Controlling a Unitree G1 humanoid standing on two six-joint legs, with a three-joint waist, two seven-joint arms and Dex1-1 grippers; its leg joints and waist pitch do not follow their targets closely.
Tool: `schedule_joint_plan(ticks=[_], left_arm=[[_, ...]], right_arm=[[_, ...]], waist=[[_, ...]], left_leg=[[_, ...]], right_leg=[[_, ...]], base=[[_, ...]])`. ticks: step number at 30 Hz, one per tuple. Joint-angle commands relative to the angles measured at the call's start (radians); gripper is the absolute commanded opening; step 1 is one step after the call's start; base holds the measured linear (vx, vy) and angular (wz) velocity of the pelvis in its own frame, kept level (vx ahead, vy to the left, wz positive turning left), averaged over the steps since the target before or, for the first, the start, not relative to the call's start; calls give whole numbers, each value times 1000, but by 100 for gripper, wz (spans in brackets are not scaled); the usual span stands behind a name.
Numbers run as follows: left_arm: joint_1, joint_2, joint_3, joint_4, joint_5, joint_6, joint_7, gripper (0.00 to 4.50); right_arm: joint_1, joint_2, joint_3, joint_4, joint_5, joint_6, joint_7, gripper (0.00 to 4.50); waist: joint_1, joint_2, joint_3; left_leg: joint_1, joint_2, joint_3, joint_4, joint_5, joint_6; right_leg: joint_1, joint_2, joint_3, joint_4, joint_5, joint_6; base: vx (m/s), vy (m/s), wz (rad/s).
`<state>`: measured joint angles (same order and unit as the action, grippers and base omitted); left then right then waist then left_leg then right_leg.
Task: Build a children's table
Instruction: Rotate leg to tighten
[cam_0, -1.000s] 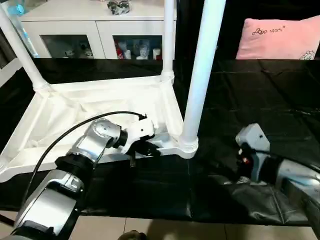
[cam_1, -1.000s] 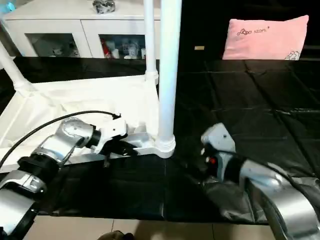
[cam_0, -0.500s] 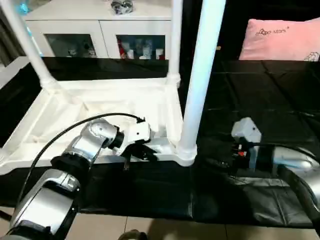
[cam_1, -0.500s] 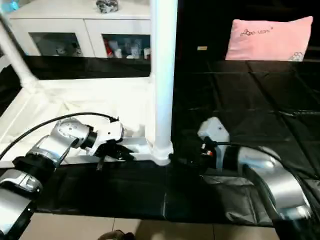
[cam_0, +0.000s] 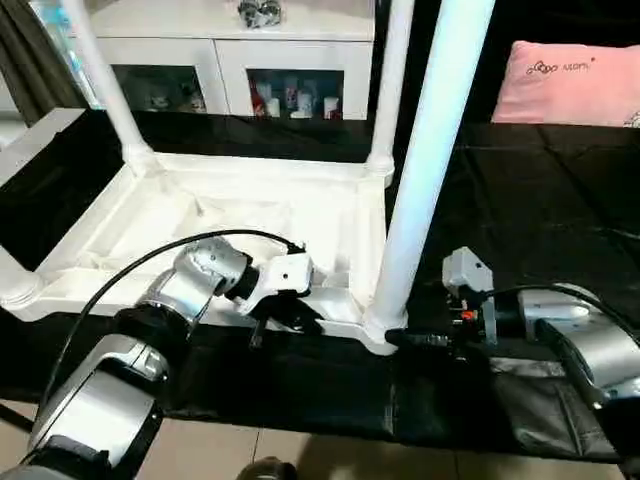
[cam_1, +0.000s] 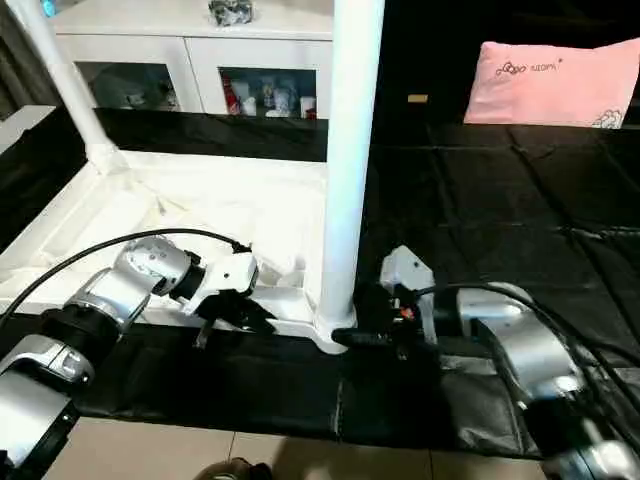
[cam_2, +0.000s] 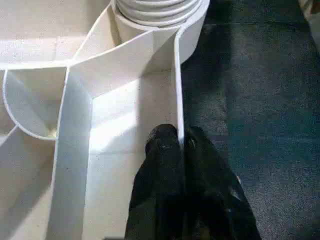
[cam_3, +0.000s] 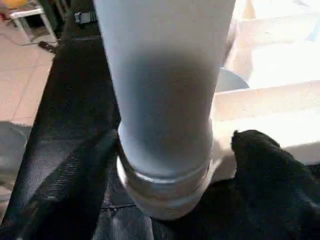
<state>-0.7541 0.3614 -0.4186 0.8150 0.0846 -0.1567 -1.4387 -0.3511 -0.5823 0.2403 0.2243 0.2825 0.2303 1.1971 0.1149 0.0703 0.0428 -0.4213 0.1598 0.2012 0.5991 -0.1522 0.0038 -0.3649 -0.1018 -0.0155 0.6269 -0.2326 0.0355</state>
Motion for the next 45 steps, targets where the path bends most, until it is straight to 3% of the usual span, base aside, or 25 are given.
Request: schedule_joint_plan(ticks=[1,13,20,26,27,28,32,34,36,37,40,42,45], left_arm=[[-36,-10,-25,-12,15,-34,-49,0],[-34,-11,-26,-1,20,-41,-51,0],[-35,-13,-9,26,30,-18,-3,0],[-85,-85,100,89,-10,163,246,0],[-90,-94,111,90,-16,178,269,0],[-97,-105,125,93,-25,203,295,0],[-144,-180,192,113,-51,323,490,0],[-150,-192,196,120,-44,325,533,0],[-156,-207,199,122,-38,332,572,0],[-162,-225,205,125,-29,340,610,0],[-173,-254,216,136,-19,344,668,0],[-172,-256,206,133,-6,349,678,0],[-161,-237,178,130,11,330,667,0]], right_arm=[[-20,4,14,22,-11,-24,26,358],[-44,22,28,86,-27,-68,80,279],[-28,45,1,88,0,-25,60,273],[-19,164,-75,177,-72,-29,-279,272],[-21,178,-83,190,-79,-27,-317,272],[-25,193,-94,204,-81,-17,-353,272],[-64,313,-173,299,-102,37,-653,272],[-72,331,-178,316,-110,38,-697,272],[-82,350,-177,335,-124,36,-740,272],[-91,368,-175,352,-141,31,-773,272],[-105,393,-169,369,-152,20,-791,272],[-114,407,-193,363,-134,23,-803,328],[-117,398,-211,352,-113,14,-786,351]], waist=[[-8,-14,-68],[-9,-18,-65],[-11,-16,-63],[-22,-20,-56],[-36,-21,-55],[-43,-22,-56],[-64,-22,-63],[-69,-24,-68],[-67,-23,-70],[-66,-32,-71],[-62,-25,-69],[-62,-20,-67],[-65,-20,-66]], left_leg=[[50,72,-29,-73,-263,33],[48,74,-30,-76,-279,35],[50,73,-30,-80,-307,25],[53,70,-35,-88,-381,-33],[49,66,-40,-91,-405,-55],[44,66,-43,-95,-395,-56],[41,60,-38,-91,-348,-37],[34,56,-37,-85,-292,-8],[32,54,-30,-74,-212,49],[30,53,-28,-69,-181,74],[34,56,-27,-69,-175,95],[38,61,-30,-75,-206,88],[39,61,-32,-81,-234,70]], right_leg=[[10,-53,15,-68,-36,-313],[8,-55,16,-73,-82,-309],[6,-54,17,-76,-110,-308],[-2,-60,19,-85,-244,-282],[-2,-62,18,-91,-304,-261],[2,-60,15,-90,-301,-246],[-2,-53,13,-84,-170,-264],[5,-53,10,-83,-102,-269],[7,-51,10,-79,6,-284],[10,-51,9,-77,35,-287],[8,-51,7,-81,12,-291],[8,-49,7,-84,-25,-284],[8,-46,6,-84,-38,-278]], base=[[0,0,0],[0,0,0],[0,0,0],[0,0,0],[0,0,0],[0,0,0],[0,0,0],[0,0,0],[0,0,0],[0,0,0],[0,0,0],[0,0,0],[0,0,0]])
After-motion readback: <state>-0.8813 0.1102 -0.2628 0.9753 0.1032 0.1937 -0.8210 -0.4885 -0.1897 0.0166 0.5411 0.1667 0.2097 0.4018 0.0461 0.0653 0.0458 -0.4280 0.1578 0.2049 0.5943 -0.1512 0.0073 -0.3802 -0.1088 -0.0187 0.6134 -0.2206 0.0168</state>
